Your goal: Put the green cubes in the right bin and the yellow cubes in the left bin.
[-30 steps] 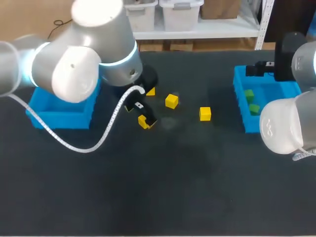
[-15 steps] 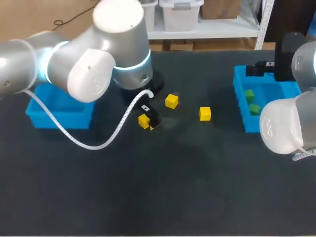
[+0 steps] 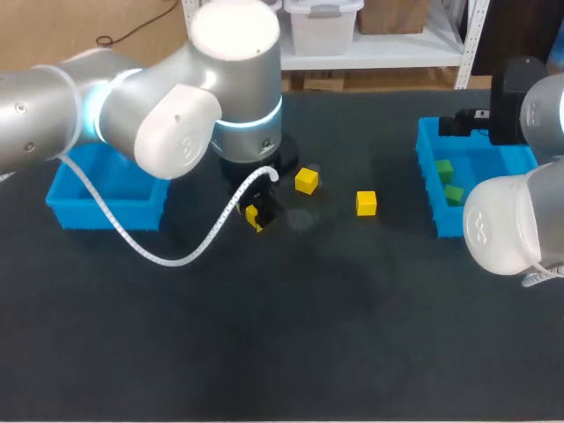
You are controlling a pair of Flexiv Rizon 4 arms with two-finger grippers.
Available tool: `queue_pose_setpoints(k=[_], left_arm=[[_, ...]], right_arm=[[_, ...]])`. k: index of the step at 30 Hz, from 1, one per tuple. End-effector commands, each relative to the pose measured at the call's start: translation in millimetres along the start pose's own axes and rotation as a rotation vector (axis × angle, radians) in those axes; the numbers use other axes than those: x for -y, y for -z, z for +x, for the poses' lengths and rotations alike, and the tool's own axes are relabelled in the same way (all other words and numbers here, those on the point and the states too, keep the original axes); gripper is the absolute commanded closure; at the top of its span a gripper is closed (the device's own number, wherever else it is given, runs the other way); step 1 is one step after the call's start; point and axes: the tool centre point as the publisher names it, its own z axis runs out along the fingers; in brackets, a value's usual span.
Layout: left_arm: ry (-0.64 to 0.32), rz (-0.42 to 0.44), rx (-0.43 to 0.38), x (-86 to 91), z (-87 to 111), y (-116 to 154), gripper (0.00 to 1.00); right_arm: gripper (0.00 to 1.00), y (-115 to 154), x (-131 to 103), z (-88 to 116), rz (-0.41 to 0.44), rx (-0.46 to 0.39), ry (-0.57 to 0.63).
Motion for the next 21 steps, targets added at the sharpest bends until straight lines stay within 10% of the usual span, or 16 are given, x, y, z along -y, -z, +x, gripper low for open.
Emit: queue_pose_setpoints(k=[1,11,21], left_arm=[[-0.002,-0.008,0.011,-5.0,2.3,2,1.00],[0.218,-0.123,0.254,-73.6,15.9,63,1.00],[0.578,-0.341,0.392,-183.6,93.5,120,1.00]], right_arm=[[0.00,1,-1,0,0.004,-0.001,0.000],[0.00,1,-1,0,0.004,-0.001,0.000],[0.00,1,-1,0,0.004,-0.001,0.000]])
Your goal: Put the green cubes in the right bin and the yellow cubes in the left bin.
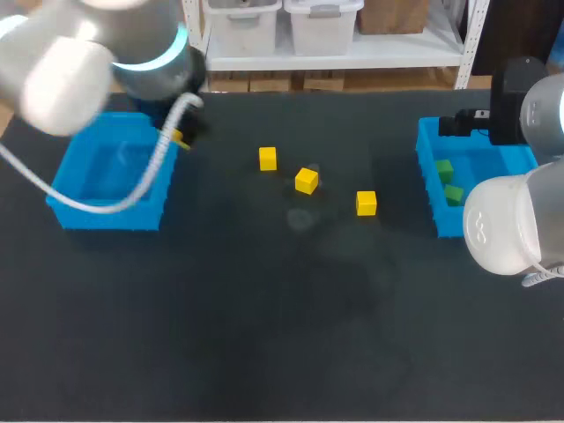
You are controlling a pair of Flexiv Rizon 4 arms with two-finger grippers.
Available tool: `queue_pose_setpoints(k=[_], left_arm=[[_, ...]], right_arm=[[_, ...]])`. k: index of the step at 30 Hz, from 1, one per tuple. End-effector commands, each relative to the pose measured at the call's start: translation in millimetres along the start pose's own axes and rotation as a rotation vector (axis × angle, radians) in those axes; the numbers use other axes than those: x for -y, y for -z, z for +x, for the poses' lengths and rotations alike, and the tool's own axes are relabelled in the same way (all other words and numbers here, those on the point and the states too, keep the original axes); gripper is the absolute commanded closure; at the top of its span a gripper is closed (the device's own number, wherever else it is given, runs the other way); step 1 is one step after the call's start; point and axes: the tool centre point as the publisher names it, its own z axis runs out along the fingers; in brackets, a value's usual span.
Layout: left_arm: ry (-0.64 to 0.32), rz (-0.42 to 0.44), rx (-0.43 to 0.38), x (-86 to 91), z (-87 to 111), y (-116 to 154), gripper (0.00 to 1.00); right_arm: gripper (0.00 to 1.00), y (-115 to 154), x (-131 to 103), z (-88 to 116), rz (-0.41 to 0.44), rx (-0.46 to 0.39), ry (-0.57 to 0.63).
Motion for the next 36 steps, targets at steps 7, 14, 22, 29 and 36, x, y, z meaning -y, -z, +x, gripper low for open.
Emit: queue_pose_setpoints(k=[7,14,22,29,36], left_arm=[[0.283,-0.175,0.085,-76.6,77.8,10,1.00],[0.279,-0.157,0.047,-72.8,87.2,-2,0.00],[0.228,-0.086,0.137,-49.8,55.5,10,0.00],[0.120,0.071,0.207,4.9,-1.1,25,0.00],[0.078,0.165,0.167,65.4,-34.5,15,0.00]], right_arm=[[0.00,1,-1,0,0.004,-0.001,0.000],[0.00,1,-1,0,0.004,-0.001,0.000],[0.00,1,-1,0,0.004,-0.001,0.000],[0.00,1,-1,0,0.004,-0.001,0.000],[0.00,1,-1,0,0.004,-0.001,0.000]])
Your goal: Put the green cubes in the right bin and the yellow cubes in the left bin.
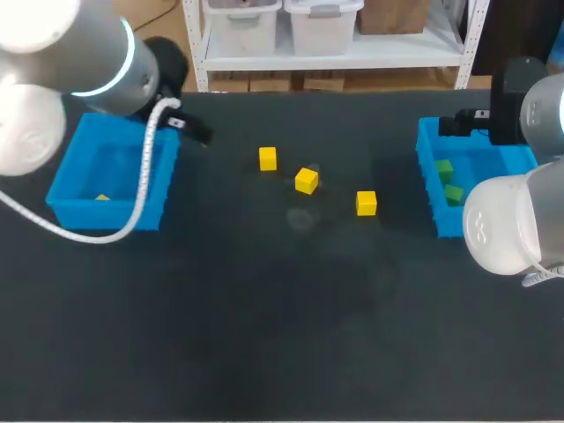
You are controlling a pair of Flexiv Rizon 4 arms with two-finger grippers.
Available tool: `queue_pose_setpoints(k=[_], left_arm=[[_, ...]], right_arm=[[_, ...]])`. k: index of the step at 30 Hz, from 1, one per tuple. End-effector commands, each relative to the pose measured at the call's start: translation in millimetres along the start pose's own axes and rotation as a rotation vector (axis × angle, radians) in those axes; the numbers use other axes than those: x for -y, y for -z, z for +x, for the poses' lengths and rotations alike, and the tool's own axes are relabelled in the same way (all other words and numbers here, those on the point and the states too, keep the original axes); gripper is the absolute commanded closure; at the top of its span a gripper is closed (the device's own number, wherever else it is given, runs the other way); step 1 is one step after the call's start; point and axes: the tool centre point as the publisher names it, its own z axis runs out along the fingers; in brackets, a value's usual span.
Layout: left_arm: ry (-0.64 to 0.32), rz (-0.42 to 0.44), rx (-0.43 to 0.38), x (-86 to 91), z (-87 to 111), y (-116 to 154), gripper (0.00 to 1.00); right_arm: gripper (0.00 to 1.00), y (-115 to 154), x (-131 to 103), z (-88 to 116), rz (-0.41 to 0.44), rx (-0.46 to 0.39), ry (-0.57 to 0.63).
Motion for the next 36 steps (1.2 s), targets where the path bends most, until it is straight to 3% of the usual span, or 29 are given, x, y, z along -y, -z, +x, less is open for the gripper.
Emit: queue_pose_setpoints(k=[1,5,15,25,36], left_arm=[[0.006,0.037,-0.062,24.5,-21.5,-33,0.00],[0.026,0.088,-0.134,44.5,-20.6,-61,0.00],[0.026,0.034,-0.225,61.7,-28.8,-111,0.00],[0.073,0.021,-0.250,84.5,-35.3,-132,0.00],[0.072,-0.026,-0.283,87.7,-33.6,-152,0.00]], right_arm=[[0.00,1,0,0,0.003,-0.001,0.000],[0.00,1,0,0,0.003,-0.001,0.000],[0.00,1,0,0,0.003,-0.001,0.000],[0.00,1,0,0,0.003,-0.001,0.000],[0.00,1,0,0,0.003,-0.001,0.000]])
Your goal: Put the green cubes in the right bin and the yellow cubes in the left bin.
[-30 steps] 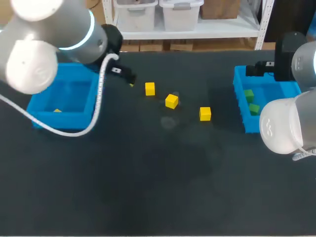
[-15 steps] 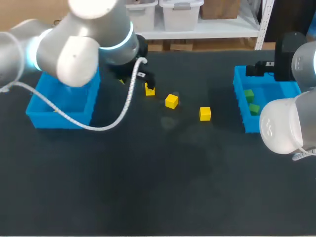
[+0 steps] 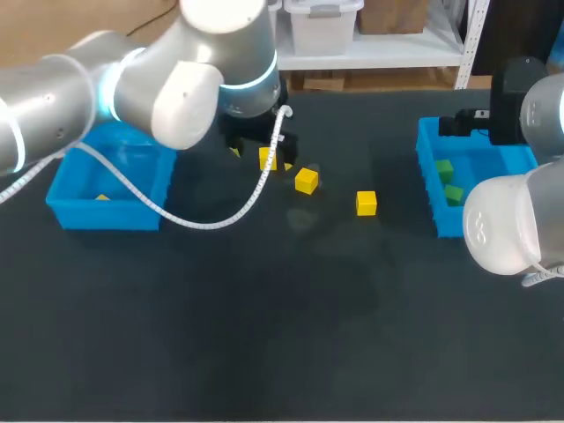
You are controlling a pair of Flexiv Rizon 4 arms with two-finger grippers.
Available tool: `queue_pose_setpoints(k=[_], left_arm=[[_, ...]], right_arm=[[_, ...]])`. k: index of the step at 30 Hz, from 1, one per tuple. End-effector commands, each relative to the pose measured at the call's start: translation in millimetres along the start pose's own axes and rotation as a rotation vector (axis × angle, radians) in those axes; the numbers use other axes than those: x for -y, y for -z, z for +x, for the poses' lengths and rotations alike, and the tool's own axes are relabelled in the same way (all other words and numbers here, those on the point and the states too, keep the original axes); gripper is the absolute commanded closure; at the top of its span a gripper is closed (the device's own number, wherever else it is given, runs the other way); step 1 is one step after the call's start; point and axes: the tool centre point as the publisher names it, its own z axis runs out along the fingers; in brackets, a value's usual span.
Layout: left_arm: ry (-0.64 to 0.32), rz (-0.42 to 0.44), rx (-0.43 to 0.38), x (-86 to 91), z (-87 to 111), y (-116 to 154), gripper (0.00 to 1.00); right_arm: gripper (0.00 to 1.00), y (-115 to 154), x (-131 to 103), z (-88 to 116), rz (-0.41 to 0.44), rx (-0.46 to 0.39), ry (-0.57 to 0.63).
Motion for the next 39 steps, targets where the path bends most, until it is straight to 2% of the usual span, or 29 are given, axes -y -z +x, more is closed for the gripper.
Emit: queue_pose_setpoints(k=[1,6,7,8,9,21,25,29,33,36,39], left_arm=[[0.000,-0.016,-0.031,3.5,-7.7,-10,0.00],[0.002,-0.017,-0.038,5.0,-7.5,-17,0.00],[0.015,-0.015,-0.033,5.0,-7.0,-19,0.18],[0.017,-0.014,-0.032,4.8,-6.6,-19,0.67],[0.021,-0.017,-0.028,4.7,-5.9,-20,1.00],[-0.005,0.006,-0.026,2.8,5.2,-16,1.00],[-0.079,0.027,0.037,5.4,11.9,3,1.00],[-0.145,0.044,0.162,1.3,17.6,46,1.00],[-0.147,0.032,0.278,-17.9,23.0,92,1.00],[-0.122,-0.023,0.352,-44.3,26.2,120,1.00],[-0.068,-0.089,0.396,-78.6,33.8,142,1.00]], right_arm=[[0.00,1,0,0,0.003,-0.001,0.000],[0.00,1,0,0,0.003,-0.001,0.000],[0.00,1,0,0,0.003,-0.001,0.000],[0.00,1,0,0,0.003,-0.001,0.000],[0.00,1,0,0,0.003,-0.001,0.000],[0.00,1,0,0,0.003,-0.001,0.000],[0.00,1,0,0,0.003,-0.001,0.000],[0.00,1,0,0,0.003,-0.001,0.000],[0.00,1,0,0,0.003,-0.001,0.000],[0.00,1,0,0,0.003,-0.001,0.000],[0.00,1,0,0,0.003,-0.001,0.000]])
